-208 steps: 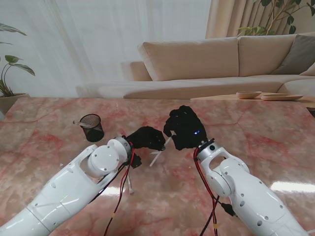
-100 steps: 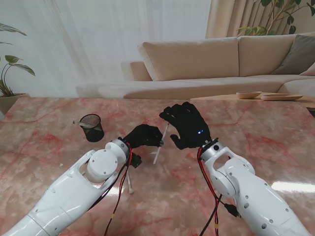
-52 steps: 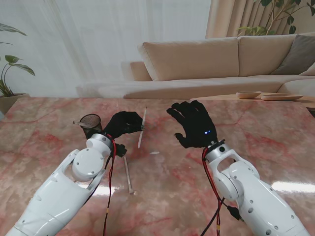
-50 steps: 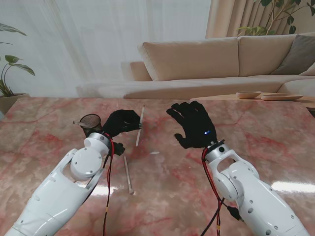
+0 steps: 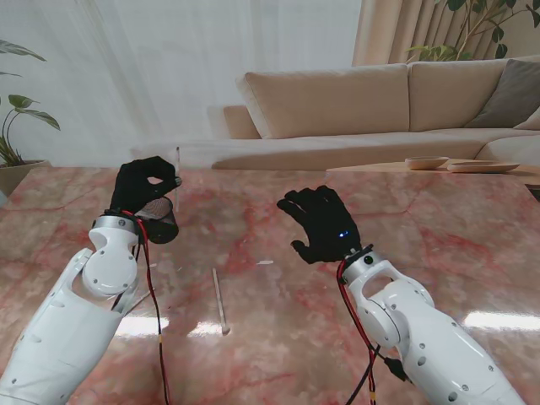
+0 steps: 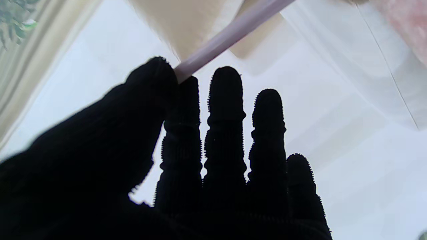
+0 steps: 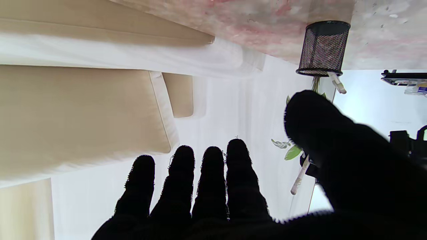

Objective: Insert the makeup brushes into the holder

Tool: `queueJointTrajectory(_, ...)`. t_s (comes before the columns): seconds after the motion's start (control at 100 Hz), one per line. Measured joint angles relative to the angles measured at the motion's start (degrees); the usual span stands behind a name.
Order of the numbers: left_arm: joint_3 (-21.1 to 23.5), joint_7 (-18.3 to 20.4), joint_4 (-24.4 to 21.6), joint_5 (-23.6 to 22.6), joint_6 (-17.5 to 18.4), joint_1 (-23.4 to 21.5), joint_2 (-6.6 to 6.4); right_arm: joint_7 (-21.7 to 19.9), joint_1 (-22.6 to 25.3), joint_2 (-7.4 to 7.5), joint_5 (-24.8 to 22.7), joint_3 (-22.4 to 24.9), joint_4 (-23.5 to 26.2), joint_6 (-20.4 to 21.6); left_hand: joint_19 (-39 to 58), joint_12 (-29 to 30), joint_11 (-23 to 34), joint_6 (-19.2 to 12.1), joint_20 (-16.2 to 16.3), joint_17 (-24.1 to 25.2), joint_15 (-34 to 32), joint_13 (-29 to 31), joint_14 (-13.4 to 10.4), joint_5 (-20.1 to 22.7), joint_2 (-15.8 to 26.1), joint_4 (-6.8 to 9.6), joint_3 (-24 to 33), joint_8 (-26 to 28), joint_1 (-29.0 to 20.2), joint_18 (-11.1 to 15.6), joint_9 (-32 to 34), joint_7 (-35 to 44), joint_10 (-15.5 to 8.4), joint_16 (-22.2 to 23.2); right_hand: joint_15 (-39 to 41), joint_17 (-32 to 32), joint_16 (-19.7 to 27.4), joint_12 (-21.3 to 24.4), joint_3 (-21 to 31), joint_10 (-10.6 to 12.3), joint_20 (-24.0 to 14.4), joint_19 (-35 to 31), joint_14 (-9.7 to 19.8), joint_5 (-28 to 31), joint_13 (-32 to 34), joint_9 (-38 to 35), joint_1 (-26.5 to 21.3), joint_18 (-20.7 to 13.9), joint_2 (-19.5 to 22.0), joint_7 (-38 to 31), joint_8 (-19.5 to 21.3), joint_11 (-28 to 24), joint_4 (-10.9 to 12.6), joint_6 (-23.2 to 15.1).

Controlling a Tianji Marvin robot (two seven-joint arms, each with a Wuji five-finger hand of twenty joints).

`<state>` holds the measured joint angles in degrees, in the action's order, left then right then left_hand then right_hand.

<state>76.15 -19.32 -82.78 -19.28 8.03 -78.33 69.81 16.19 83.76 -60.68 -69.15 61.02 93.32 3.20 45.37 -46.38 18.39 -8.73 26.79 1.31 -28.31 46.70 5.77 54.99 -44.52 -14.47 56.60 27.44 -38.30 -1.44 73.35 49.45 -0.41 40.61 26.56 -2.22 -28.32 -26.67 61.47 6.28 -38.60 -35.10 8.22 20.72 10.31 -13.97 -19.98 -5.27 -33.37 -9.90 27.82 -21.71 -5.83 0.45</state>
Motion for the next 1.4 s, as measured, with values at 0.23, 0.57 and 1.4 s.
queueJointTrajectory(0.23, 2.89, -6.00, 5.34, -3.07, 2.50, 0.80, 0.38, -2.26, -0.38, 0.03, 0.81, -1.14, -0.75, -0.16, -1.27, 0.00, -0.50, -0.29, 0.07, 0.00, 0.00, 0.00, 0.00, 0.00, -0.01, -0.01, 0.00, 0.00, 0.02, 0.28, 0.00, 0.00, -0.36, 0.01, -0.01, 0.00, 0.00, 0.00, 0.00, -0.01, 0.00, 0.02, 0.00, 0.00, 0.00, 0.00, 0.00, 0.00, 0.02, -0.01, 0.00, 0.00, 0.00, 0.00)
queueJointTrajectory(0.57, 3.37, -10.88, 15.67, -3.51, 5.40, 4.99, 1.03, -4.84, -1.08, 0.13, 1.94, -2.33, -1.47, -0.27, -2.94, 0.00, -0.59, -0.43, 0.08, 0.00, 0.00, -0.01, -0.05, 0.00, -0.02, -0.04, 0.00, -0.03, 0.03, 0.60, 0.00, 0.00, -0.67, 0.01, -0.01, 0.00, 0.00, 0.01, 0.00, -0.02, 0.00, 0.65, 0.00, 0.00, 0.00, 0.00, 0.00, 0.00, 0.10, -0.01, 0.00, 0.00, 0.01, 0.00)
queueJointTrajectory(1.4, -3.28, -15.31, 35.93, 1.12, 8.51, 15.74, 4.10, -10.69, -0.86, 0.39, 2.56, -1.35, -0.04, -0.14, -7.32, 3.35, -3.33, -1.22, 0.13, 0.00, 0.02, -2.89, -1.56, 0.00, -0.03, -0.22, 0.00, -1.42, 0.06, 1.79, 0.00, 0.00, -1.73, 0.01, -0.02, 0.02, 0.01, 0.03, 0.00, -0.02, 0.00, 0.69, 0.00, 0.06, 0.00, 0.00, 0.00, 0.00, 0.36, -0.04, 0.00, -0.42, 0.64, -0.14)
